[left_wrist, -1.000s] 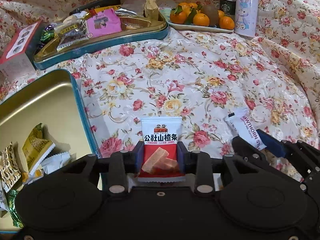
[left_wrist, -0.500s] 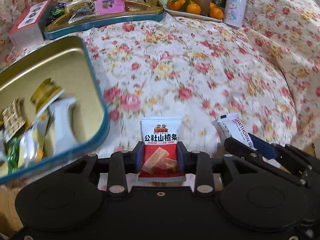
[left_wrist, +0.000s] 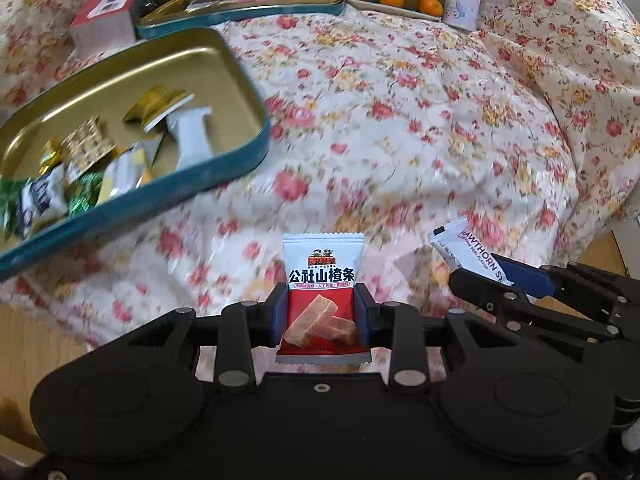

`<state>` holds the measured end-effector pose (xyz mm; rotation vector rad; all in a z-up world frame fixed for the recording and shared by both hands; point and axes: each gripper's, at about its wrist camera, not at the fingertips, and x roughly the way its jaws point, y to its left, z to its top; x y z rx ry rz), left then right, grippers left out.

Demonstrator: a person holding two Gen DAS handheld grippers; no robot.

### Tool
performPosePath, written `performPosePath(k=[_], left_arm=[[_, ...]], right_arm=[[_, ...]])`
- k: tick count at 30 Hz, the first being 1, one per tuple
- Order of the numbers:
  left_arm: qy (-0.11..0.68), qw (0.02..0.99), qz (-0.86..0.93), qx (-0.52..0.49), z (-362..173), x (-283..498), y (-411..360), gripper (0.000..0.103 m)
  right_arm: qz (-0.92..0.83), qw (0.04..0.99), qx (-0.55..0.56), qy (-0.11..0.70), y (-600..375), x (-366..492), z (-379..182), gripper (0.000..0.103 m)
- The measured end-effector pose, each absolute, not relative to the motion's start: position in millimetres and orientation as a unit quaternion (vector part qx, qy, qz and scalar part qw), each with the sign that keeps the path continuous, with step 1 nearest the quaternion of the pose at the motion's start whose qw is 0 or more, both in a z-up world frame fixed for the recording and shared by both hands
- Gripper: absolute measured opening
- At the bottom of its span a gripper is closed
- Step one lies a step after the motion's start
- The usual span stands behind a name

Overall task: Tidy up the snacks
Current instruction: 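Carry the red-white and white packets over the gold tin tray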

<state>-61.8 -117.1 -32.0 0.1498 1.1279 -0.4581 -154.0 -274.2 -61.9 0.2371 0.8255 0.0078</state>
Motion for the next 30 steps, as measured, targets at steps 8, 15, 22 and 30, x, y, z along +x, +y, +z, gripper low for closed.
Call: performPosePath(k=[8,15,22,30], left_arm=[[0.536,0.818,-0.195,0.070,-34,-81,-82,0.042],[0.531,0.832,-0.155,0.041,-23,-74,-32,0.042],[0.491,0.863,-0.117,0.015,4,-46,6,0.042],[0.452,0.889,-0.073,-0.010,21,17,34,0.042]], right_arm=[[0.053,0.893,0.096,0.437,-245,-166,-66,0.033],[0.114,0.883,0.066,0.451,-217,-159,-56,0.033],[0.179,0.876,0.072,0.443,-183,-132,-38,0.033],[0.190,0.899,0.051,0.392,-154,-83,-6,0.033]])
